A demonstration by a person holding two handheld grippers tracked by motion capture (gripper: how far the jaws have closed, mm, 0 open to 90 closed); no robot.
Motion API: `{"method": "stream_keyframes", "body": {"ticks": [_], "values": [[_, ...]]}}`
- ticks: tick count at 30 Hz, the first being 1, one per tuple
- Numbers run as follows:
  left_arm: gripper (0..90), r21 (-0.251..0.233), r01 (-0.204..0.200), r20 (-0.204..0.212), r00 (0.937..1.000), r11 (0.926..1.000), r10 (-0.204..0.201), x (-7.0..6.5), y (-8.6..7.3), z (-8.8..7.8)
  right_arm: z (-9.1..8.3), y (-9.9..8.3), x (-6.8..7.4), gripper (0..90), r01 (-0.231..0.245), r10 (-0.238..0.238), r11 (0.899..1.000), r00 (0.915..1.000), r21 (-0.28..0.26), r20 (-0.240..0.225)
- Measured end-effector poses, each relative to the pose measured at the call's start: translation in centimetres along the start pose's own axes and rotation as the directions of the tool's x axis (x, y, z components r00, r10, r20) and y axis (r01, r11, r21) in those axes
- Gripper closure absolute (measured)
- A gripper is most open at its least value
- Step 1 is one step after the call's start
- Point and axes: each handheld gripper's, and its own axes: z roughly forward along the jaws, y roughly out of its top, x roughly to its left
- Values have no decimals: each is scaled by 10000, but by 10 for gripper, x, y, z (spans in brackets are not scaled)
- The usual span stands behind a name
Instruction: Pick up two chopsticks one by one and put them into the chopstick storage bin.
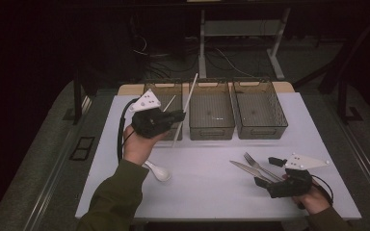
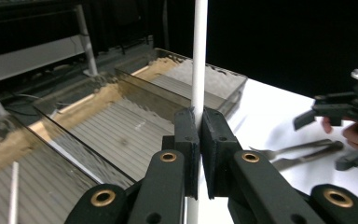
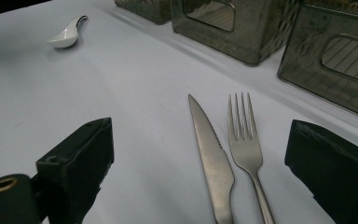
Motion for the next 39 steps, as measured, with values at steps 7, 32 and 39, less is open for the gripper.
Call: {"method": "stream_keyframes", "body": {"ticks": [7,32,39], "values": [[850,-144,-380,-410,9985,9992,373,19,25,-2,-1,0,0,80,-74,74,10000,10000,6,-3],[850,1542,580,-2328,9723,9863,-208,101,4,36,-2,0,0,80,-19,19,10000,10000,-57,-38],[850,2287,1309,-2610,9629,9646,-688,120,-22,38,-3,0,-1,80,-12,12,9999,10000,-100,-10]]}}
